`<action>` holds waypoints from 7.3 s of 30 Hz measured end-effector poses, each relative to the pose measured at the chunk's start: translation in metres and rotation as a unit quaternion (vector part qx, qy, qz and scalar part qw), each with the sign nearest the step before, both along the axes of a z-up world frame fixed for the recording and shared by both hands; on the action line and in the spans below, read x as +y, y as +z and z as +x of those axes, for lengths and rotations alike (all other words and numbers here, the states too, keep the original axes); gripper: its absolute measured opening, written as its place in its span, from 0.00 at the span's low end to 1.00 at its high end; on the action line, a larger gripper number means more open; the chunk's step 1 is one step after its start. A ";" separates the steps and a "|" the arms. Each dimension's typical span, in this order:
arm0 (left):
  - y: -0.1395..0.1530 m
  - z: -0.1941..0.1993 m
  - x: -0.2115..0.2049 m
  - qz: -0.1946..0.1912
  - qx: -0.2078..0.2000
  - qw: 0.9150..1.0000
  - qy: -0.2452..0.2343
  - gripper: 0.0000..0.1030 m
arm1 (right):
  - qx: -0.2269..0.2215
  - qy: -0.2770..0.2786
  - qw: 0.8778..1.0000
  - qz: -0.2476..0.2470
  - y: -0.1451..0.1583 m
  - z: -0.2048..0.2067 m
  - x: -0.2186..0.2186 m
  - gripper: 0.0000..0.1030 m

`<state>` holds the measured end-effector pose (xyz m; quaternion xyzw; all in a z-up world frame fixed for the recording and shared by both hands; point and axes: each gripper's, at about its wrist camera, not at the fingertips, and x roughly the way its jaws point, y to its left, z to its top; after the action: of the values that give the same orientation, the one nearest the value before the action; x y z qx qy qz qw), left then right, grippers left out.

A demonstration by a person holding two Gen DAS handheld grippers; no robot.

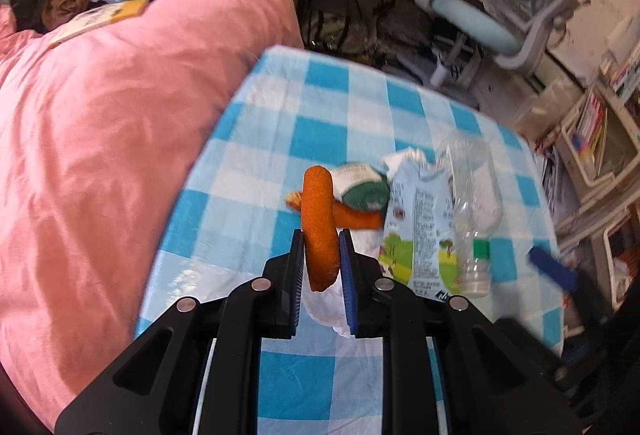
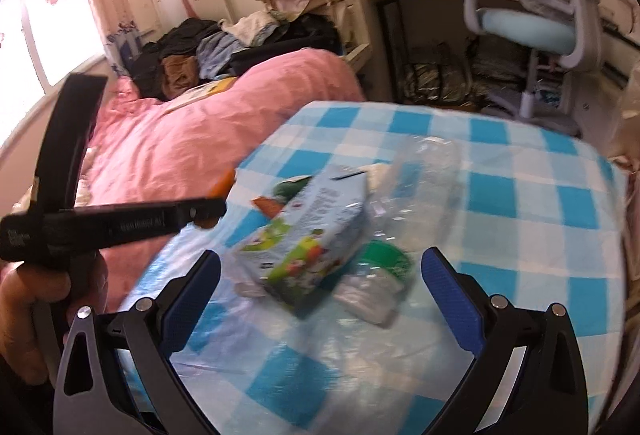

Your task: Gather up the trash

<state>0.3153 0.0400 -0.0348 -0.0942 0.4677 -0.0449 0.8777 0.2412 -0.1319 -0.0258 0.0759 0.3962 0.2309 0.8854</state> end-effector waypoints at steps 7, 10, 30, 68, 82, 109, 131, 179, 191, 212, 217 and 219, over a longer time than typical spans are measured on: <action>0.019 -0.007 0.015 -0.021 -0.023 0.999 0.016 0.16 | 0.048 0.006 0.998 0.035 -0.014 0.010 0.020 0.94; 0.020 -0.007 0.013 -0.026 -0.022 0.999 0.010 0.16 | 0.059 -0.007 0.998 0.033 -0.021 0.015 0.029 0.94; 0.030 -0.011 0.008 -0.032 -0.031 0.999 -0.010 0.16 | 0.057 -0.043 0.996 -0.062 -0.040 0.026 0.042 0.62; 0.027 -0.087 0.046 -0.051 -0.036 0.998 0.025 0.16 | 0.107 0.018 0.986 0.126 -0.013 -0.068 0.021 0.59; 0.048 -0.084 0.103 -0.088 -0.067 0.992 0.068 0.16 | 0.175 0.006 0.971 0.165 -0.060 -0.015 0.116 0.49; -0.080 -0.275 -0.031 -0.026 0.162 0.984 -0.065 0.26 | 0.187 -0.031 0.982 -0.003 -0.041 -0.246 -0.030 0.66; -0.057 -0.021 -0.017 0.072 0.008 0.997 -0.019 0.79 | 0.095 -0.101 0.981 -0.135 -0.063 -0.012 -0.067 0.94; -0.074 0.017 -0.040 0.118 -0.007 0.992 -0.039 0.93 | 0.073 -0.071 0.981 -0.168 -0.064 0.017 -0.056 0.94; -0.074 0.017 -0.041 0.118 -0.007 0.992 -0.039 0.93 | 0.072 -0.071 0.981 -0.168 -0.064 0.017 -0.056 0.94; -0.074 0.016 -0.040 0.118 -0.007 0.992 -0.039 0.93 | 0.072 -0.071 0.981 -0.168 -0.064 0.017 -0.056 0.94; -0.074 0.016 -0.040 0.118 -0.007 0.992 -0.039 0.93 | 0.072 -0.071 0.981 -0.168 -0.064 0.017 -0.056 0.94; -0.074 0.016 -0.040 0.118 -0.007 0.992 -0.039 0.93 | 0.072 -0.071 0.981 -0.168 -0.064 0.016 -0.056 0.94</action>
<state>0.3317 -0.0005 -0.1086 0.0289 0.4669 -0.0244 0.8835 0.2573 -0.1879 -0.0899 -0.0294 0.4859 0.0914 0.8687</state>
